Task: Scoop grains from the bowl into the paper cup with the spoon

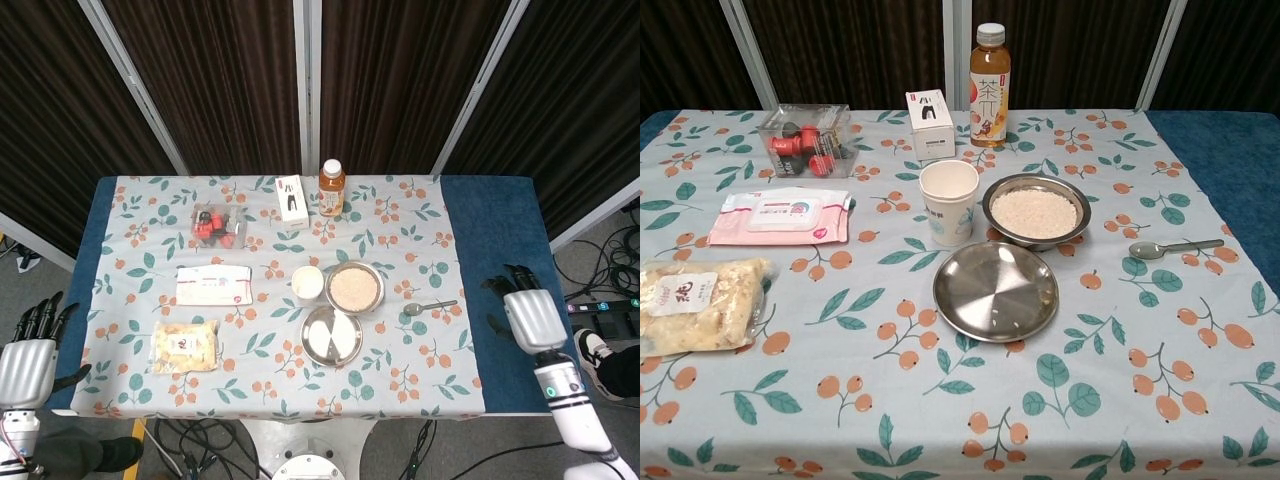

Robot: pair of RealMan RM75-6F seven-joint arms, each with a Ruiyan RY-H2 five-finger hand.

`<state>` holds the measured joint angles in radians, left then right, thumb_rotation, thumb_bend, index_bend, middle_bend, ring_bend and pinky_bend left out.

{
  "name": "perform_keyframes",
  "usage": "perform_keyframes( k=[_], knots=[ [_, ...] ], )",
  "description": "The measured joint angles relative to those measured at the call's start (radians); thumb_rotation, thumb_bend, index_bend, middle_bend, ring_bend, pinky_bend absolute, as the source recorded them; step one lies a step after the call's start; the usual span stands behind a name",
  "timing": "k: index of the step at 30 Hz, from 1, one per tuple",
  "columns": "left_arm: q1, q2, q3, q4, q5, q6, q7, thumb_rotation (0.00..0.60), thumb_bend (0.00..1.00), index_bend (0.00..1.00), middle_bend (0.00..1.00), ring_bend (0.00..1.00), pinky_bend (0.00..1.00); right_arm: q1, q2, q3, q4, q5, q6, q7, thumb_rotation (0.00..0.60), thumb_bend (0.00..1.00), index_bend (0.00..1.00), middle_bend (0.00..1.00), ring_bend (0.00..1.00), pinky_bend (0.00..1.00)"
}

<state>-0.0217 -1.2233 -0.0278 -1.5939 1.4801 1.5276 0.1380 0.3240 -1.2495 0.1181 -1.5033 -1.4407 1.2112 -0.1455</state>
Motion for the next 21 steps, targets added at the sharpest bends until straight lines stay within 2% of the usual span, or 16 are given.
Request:
perform_keyframes(
  k=[8, 14, 21],
  knots=[
    [0.003, -0.007, 0.004, 0.021, -0.011, -0.010, -0.018, 0.600, 0.06, 0.19, 0.11, 0.06, 0.11, 0.115, -0.180, 0.004, 0.211, 0.058, -0.168, -0.086, 0.600, 0.21, 0.44, 0.36, 0.13, 0.16],
    [-0.001, -0.013, 0.002, 0.034, -0.009, -0.015, -0.029, 0.600, 0.06, 0.19, 0.11, 0.06, 0.11, 0.157, -0.297, -0.015, 0.364, 0.062, -0.216, -0.099, 0.600, 0.21, 0.47, 0.36, 0.13, 0.16],
    [-0.004, -0.019, 0.003, 0.046, -0.012, -0.023, -0.041, 0.600, 0.06, 0.19, 0.11, 0.06, 0.11, 0.188, -0.370, -0.031, 0.461, 0.059, -0.246, -0.102, 0.600, 0.22, 0.47, 0.37, 0.13, 0.17]
  ],
)
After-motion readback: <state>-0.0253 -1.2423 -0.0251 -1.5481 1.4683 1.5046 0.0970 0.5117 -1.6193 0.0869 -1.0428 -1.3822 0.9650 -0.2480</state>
